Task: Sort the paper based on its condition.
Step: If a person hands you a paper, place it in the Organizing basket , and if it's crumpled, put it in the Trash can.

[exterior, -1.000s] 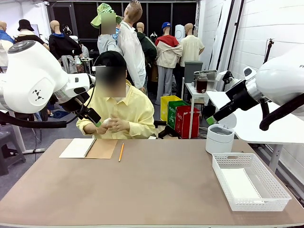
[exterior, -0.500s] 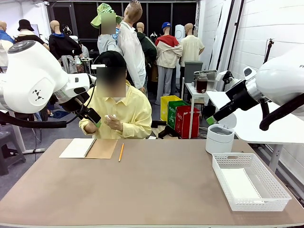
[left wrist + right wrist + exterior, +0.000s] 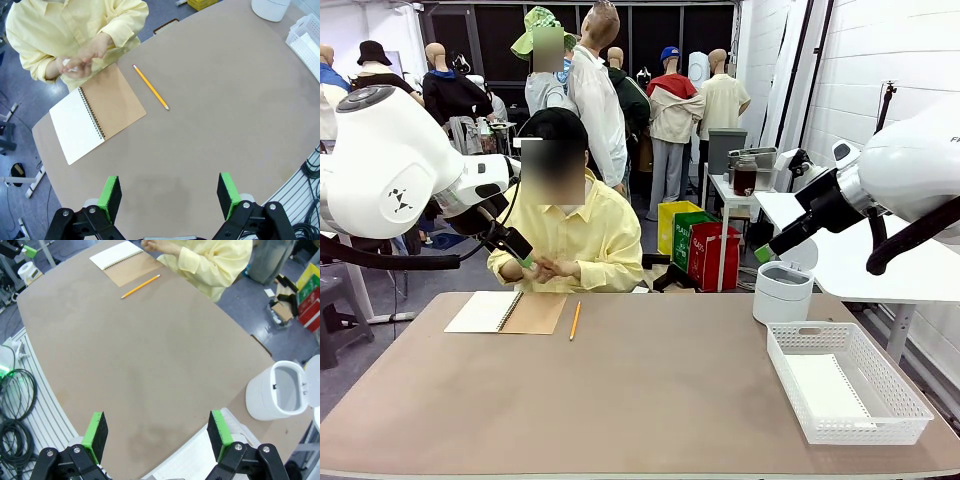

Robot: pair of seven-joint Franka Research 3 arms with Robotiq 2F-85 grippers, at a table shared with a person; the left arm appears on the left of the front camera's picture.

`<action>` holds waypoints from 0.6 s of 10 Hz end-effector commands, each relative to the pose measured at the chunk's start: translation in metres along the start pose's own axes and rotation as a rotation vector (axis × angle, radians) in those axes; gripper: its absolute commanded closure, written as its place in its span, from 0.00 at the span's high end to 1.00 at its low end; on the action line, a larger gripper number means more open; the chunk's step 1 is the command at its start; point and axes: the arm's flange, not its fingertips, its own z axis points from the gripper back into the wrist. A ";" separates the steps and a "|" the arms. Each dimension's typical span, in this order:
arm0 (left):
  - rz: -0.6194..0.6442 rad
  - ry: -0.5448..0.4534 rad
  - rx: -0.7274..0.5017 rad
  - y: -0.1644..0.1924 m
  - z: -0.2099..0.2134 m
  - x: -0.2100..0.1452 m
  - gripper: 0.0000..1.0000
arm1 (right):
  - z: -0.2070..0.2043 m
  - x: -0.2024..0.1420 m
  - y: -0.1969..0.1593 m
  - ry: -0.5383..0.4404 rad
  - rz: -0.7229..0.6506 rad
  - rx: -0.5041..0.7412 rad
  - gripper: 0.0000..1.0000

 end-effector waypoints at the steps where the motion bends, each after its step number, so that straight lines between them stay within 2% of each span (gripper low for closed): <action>1: 0.000 -0.001 0.000 0.001 0.001 0.000 1.00 | 0.000 0.000 0.000 -0.002 0.001 0.004 1.00; 6: 0.000 -0.001 0.000 0.001 0.001 0.000 1.00 | 0.000 0.000 0.000 -0.002 0.001 0.004 1.00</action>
